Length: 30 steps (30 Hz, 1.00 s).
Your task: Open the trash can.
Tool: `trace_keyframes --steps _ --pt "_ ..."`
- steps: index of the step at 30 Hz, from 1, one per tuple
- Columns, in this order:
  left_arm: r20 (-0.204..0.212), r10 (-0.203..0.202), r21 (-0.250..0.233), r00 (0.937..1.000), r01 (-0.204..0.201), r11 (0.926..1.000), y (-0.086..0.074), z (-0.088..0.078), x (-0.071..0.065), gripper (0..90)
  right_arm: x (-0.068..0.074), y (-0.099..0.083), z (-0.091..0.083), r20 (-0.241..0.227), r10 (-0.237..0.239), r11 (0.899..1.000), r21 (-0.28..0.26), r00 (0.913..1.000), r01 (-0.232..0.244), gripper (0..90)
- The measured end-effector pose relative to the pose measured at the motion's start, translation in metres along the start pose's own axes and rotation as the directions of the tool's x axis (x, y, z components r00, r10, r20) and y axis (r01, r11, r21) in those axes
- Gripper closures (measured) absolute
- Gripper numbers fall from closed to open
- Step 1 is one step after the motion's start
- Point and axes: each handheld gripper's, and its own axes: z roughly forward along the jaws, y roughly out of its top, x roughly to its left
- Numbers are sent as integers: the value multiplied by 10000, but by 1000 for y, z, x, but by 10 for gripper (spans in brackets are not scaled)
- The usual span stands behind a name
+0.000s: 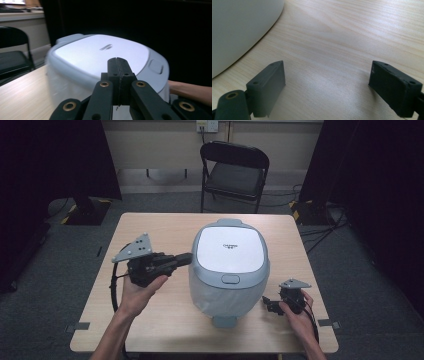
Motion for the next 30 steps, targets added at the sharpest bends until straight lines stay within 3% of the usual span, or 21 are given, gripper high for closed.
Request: trace_keyframes --steps 1,3,9,14,16,21,28,30 --pt "0 0 0 10000 0 10000 0 0 0 900 0 0 0 0 0 10000 0 10000 0 121" --pt "448 -79 75 9990 76 9999 4 10 -6 900 0 0 0 1 1 10000 0 10000 -1 122" --pt "858 475 385 9952 -509 9980 15 39 -24 900 0 0 0 5 8 10000 1 10000 -8 121" --pt "1505 893 1010 9846 -1051 9893 15 61 -40 900 0 0 0 18 17 10000 1 10000 -17 121" --pt "1652 848 1143 9826 -1045 9879 12 67 -44 900 0 0 0 18 16 10000 0 10000 -16 121" --pt "1701 872 1266 9816 -1095 9859 10 70 -44 900 0 0 0 18 17 10000 0 10000 -17 121" --pt "2169 1122 1344 9697 -1435 9805 7 74 -51 900 0 0 0 27 11 10000 -2 10000 -11 121" --pt "2216 934 1301 9707 -1243 9837 7 75 -49 900 0 0 0 29 22 10000 3 10000 -22 121"
